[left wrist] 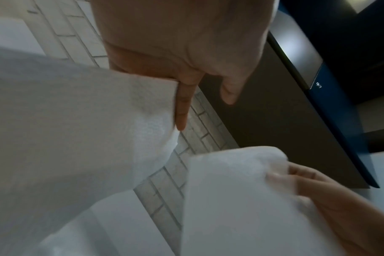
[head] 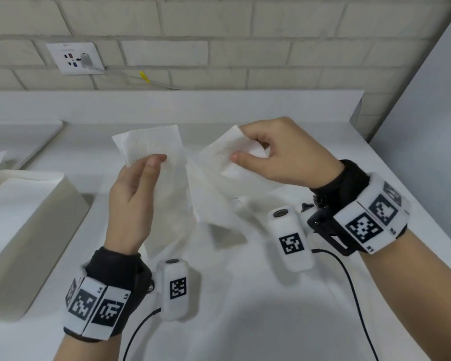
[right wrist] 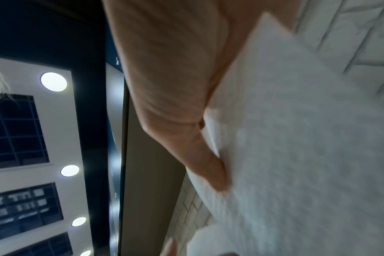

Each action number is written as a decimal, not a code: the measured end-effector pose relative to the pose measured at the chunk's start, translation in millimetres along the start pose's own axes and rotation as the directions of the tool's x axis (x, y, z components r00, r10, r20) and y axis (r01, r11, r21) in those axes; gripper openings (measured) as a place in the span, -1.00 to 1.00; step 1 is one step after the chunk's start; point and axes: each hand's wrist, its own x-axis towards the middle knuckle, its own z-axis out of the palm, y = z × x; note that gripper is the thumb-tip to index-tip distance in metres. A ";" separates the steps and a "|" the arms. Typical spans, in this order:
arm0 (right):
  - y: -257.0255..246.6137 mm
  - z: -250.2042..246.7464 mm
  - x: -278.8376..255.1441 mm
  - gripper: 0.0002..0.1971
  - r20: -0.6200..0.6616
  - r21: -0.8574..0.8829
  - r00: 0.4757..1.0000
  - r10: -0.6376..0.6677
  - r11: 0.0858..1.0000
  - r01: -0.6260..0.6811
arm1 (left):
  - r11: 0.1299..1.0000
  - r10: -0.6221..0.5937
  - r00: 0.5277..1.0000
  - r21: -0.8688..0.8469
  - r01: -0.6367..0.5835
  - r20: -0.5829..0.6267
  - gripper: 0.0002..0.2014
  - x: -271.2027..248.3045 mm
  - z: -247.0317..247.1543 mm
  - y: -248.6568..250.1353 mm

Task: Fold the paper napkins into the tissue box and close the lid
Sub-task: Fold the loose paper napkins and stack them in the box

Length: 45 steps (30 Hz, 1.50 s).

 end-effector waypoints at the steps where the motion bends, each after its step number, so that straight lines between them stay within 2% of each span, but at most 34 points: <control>1: -2.4 1.0 1.1 -0.71 0.050 -0.031 0.999 -0.013 0.999 0.015 | 1.000 0.027 0.999 0.005 -0.027 0.029 -0.59 -0.5 -0.5 2.5; 3: -6.3 6.1 4.7 -0.73 0.133 -0.048 0.991 -0.024 0.998 0.031 | 0.997 0.080 0.986 0.014 -0.082 0.143 -0.60 -3.2 2.3 9.8; 6: -8.1 11.4 10.2 -0.70 0.110 -0.017 0.993 -0.049 0.999 0.052 | 0.989 0.144 0.943 -0.034 -0.140 0.301 -0.74 -8.0 11.2 17.8; 8: -5.8 9.5 12.8 -0.79 0.094 0.033 0.995 -0.028 0.999 0.025 | 0.977 0.208 0.929 -0.017 -0.213 0.306 -0.87 -10.6 17.4 18.6; 10: -4.1 5.2 14.4 -0.86 0.146 0.083 0.989 -0.003 0.997 -0.009 | 0.962 0.261 0.927 0.011 -0.274 0.271 -0.78 -13.2 21.3 15.7; 12: -3.6 2.4 15.6 -0.84 0.237 0.155 0.970 0.046 0.984 -0.085 | 0.961 0.265 0.926 0.004 -0.276 0.269 -0.74 -15.5 23.7 11.9; 14: -5.0 0.4 15.8 -0.80 0.270 0.207 0.960 0.070 0.970 -0.129 | 0.971 0.234 0.928 -0.015 -0.240 0.289 -0.74 -18.1 24.9 9.5; 18: 0.6 -3.8 15.4 -0.80 0.195 0.304 0.973 0.125 0.935 -0.181 | 0.993 0.117 0.928 -0.048 -0.107 0.354 -0.65 -20.1 22.6 3.7; 21: 5.5 -8.1 15.5 -0.83 0.164 0.327 0.966 0.198 0.913 -0.242 | 0.998 0.048 0.895 0.009 -0.058 0.443 -0.61 -19.3 20.3 -1.7; 25: 7.4 -11.5 16.2 -0.88 0.111 0.347 0.968 0.225 0.904 -0.250 | 1.000 -0.002 0.855 0.028 -0.014 0.519 -0.61 -18.8 19.9 -5.7; 28: 8.3 -14.6 15.7 -0.82 0.089 0.337 0.969 0.229 0.909 -0.245 | 0.991 -0.005 0.836 -0.110 0.078 0.549 -0.60 -15.3 18.0 -2.5; 30: 6.0 -13.2 14.9 -0.82 0.117 0.309 0.969 0.216 0.920 -0.242 | 0.952 0.040 0.858 -0.280 0.123 0.512 -0.50 -12.2 20.1 2.6; 32: 3.9 -9.3 14.9 -0.81 0.136 0.279 0.972 0.194 0.933 -0.225 | 0.907 0.018 0.891 -0.382 0.176 0.453 -0.49 -9.4 26.3 9.1; 36: 6.4 -5.4 14.9 -0.77 0.076 0.278 0.984 0.162 0.944 -0.177 | 0.904 -0.052 0.902 -0.363 0.225 0.428 -0.44 -7.6 39.1 15.2; 39: 12.8 -2.9 10.6 -0.71 0.012 0.354 0.988 0.155 0.923 -0.149 | 0.911 -0.093 0.889 -0.321 0.258 0.449 -0.52 -12.0 44.3 12.4; 42: 19.0 0.3 3.8 -0.70 0.011 0.429 0.983 0.181 0.887 -0.168 | 0.933 -0.130 0.874 -0.240 0.267 0.468 -0.69 -18.2 50.6 9.2; 45: 34.5 -1.9 -2.1 -0.80 -0.005 0.463 0.959 0.283 0.851 -0.248 | 0.945 -0.190 0.903 -0.178 0.275 0.385 -0.90 -20.0 53.1 -1.4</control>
